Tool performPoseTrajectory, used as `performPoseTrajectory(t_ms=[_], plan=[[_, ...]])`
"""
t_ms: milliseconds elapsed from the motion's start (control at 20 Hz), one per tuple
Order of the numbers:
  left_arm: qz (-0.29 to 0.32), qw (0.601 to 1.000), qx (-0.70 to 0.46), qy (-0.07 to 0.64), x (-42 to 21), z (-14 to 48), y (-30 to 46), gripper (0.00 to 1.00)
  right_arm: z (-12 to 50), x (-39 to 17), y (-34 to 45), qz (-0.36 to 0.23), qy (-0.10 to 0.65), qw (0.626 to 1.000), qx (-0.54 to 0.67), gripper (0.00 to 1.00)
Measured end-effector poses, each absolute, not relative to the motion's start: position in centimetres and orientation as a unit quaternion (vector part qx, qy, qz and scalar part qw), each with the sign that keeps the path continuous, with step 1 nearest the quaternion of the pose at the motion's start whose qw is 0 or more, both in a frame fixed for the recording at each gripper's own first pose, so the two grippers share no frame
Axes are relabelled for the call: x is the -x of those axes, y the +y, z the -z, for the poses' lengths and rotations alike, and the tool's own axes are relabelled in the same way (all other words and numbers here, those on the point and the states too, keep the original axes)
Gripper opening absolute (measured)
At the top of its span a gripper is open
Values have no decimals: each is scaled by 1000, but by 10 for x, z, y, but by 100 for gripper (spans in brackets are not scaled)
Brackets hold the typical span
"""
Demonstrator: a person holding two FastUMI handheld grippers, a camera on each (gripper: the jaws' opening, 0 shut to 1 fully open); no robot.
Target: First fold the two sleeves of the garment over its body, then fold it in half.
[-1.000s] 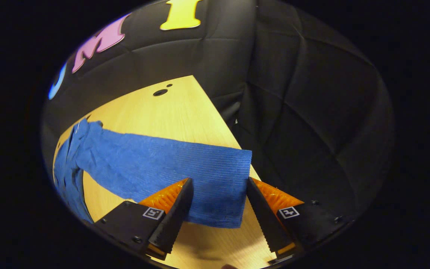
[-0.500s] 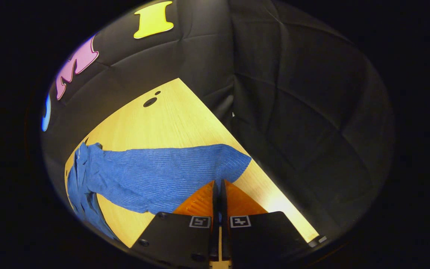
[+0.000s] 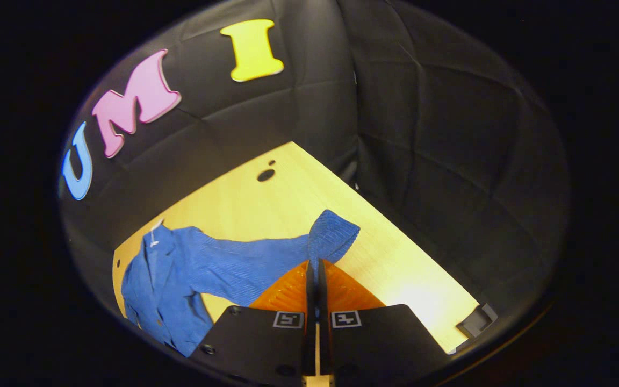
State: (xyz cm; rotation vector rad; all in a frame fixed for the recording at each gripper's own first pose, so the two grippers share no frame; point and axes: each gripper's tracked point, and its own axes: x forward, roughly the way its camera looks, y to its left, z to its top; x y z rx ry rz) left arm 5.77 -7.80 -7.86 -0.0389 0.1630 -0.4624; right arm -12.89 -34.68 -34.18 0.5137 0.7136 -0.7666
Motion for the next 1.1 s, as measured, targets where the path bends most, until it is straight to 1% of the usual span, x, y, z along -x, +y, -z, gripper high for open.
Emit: performPoseTrajectory(t_ms=[200,450,650,800,1100], plan=[[230,970,38,69,-68,81,-34,80,264,92,-299,338,288,872,-206,5],[220,972,55,56,-80,86,14,80,188,54,-222,303,229,914,-143,4],[220,972,67,49,-82,86,40,80,163,39,-174,278,219,932,-81,5],[219,973,63,40,-85,84,56,80,145,12,-136,244,216,945,-31,4],[210,975,67,40,-81,86,77,80,154,-60,-40,167,234,956,-48,4]])
